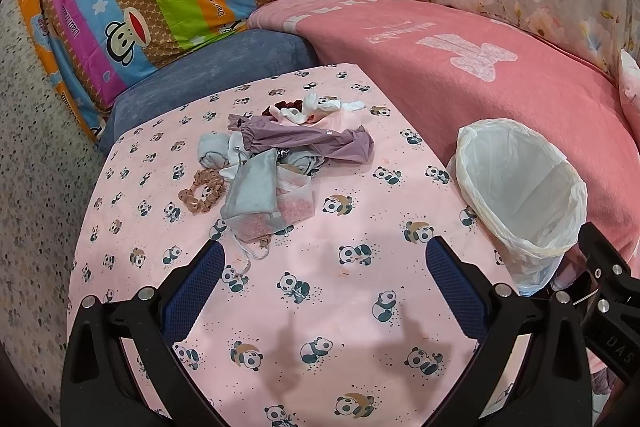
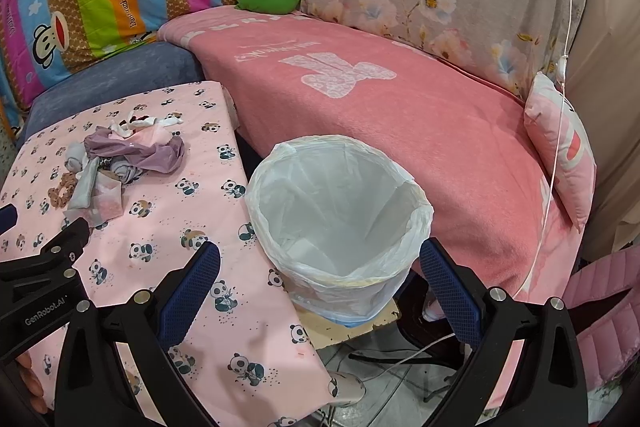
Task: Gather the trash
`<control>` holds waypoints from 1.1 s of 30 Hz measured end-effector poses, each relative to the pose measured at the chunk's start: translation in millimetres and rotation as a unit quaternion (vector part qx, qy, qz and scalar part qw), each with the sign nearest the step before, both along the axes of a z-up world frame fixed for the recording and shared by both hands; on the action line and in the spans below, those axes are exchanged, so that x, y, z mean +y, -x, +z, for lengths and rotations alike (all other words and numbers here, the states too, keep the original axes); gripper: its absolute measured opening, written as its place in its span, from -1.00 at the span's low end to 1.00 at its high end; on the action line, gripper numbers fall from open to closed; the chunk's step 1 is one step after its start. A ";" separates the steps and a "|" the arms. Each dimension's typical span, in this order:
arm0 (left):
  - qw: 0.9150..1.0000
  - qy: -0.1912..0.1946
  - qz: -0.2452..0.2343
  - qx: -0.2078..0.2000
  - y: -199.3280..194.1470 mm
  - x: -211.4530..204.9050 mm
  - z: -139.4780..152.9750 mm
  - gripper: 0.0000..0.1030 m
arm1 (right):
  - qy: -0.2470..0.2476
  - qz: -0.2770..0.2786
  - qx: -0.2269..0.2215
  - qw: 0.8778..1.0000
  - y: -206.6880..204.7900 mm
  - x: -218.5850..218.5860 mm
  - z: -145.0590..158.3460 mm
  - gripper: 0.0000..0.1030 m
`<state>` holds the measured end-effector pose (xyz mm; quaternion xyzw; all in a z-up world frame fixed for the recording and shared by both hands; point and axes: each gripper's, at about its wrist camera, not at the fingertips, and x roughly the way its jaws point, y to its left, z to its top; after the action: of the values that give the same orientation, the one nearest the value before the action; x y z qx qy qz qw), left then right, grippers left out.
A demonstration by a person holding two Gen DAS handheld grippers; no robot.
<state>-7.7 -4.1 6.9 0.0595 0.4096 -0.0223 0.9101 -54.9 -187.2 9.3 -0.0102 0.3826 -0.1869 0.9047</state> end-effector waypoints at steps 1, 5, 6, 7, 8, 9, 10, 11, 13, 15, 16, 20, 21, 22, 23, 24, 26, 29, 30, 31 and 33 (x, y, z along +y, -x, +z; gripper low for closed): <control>1.000 0.000 0.000 0.000 0.1 0.0 -0.2 0.87 | 0.000 0.000 -0.001 1.000 0.2 0.1 0.0 0.89; 1.000 0.000 0.000 0.000 -0.1 0.2 0.5 0.87 | 0.000 0.000 0.000 1.000 0.2 0.1 -0.1 0.89; 1.000 0.000 0.000 0.000 0.2 0.2 -0.1 0.87 | -0.001 -0.001 0.000 1.000 0.3 -1.7 -0.2 0.89; 1.000 0.000 -0.001 0.000 0.2 0.2 -0.3 0.87 | -0.001 0.000 0.000 1.000 0.2 -1.9 -0.3 0.89; 1.000 0.000 -0.001 0.000 0.2 0.2 -0.3 0.87 | -0.001 -0.001 0.000 1.000 0.2 -1.7 -0.3 0.89; 1.000 0.000 -0.001 0.000 0.1 0.3 -0.1 0.87 | -0.001 -0.001 -0.001 1.000 0.1 -2.4 -0.1 0.89; 1.000 0.000 0.000 0.000 0.1 0.4 0.2 0.87 | -0.001 -0.001 -0.001 1.000 0.2 -1.8 -0.2 0.89; 1.000 0.000 0.000 0.000 0.3 0.3 -0.4 0.87 | -0.001 0.000 0.000 1.000 0.2 -1.5 -0.3 0.89; 1.000 0.000 -0.001 0.000 0.3 0.4 -0.3 0.87 | -0.001 -0.001 0.000 1.000 0.2 -2.5 0.0 0.89; 1.000 0.000 -0.001 -0.001 0.3 0.4 -0.1 0.87 | 0.000 -0.001 0.000 1.000 -0.1 -3.1 0.1 0.89; 1.000 0.000 -0.001 -0.001 -0.3 1.0 0.6 0.87 | -0.001 -0.002 0.000 1.000 0.1 -3.1 0.0 0.89; 1.000 0.001 -0.001 -0.001 -1.2 1.9 2.4 0.87 | 0.000 -0.002 0.000 1.000 0.2 -2.8 0.0 0.89; 1.000 0.001 -0.001 -0.002 -1.8 2.3 3.2 0.87 | -0.001 -0.002 -0.001 1.000 0.2 -2.8 0.0 0.89; 1.000 0.001 -0.001 -0.002 -1.8 2.5 3.2 0.87 | 0.000 -0.001 0.000 1.000 0.0 -3.0 0.0 0.89; 1.000 0.001 -0.001 -0.002 -1.7 2.4 3.1 0.87 | 0.000 -0.002 -0.001 1.000 0.2 -2.7 0.0 0.89; 1.000 0.001 -0.001 -0.002 -2.0 2.5 3.4 0.87 | -0.001 -0.002 -0.001 1.000 0.2 -2.7 0.0 0.89; 1.000 0.002 -0.001 -0.002 -2.5 2.8 3.9 0.87 | -0.001 -0.002 -0.001 1.000 0.0 -3.8 0.1 0.89; 1.000 0.002 -0.002 -0.001 -3.2 2.8 4.6 0.87 | -0.001 -0.002 -0.001 1.000 -0.2 -4.2 0.1 0.89; 1.000 0.002 -0.002 -0.001 -3.5 2.6 4.6 0.87 | -0.001 -0.002 -0.001 1.000 -0.5 -4.5 0.1 0.89; 1.000 0.003 -0.002 -0.002 -3.4 2.6 4.3 0.87 | 0.000 -0.002 -0.001 1.000 -0.6 -4.7 -0.1 0.89; 1.000 0.003 -0.002 -0.002 -4.2 1.7 4.7 0.87 | -0.001 -0.002 -0.001 1.000 -0.1 -3.5 -0.1 0.89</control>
<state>-3.5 -2.4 11.5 0.0577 0.4078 -0.0256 0.9109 -54.8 -190.8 9.1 -0.0084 0.3822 -0.1886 0.9046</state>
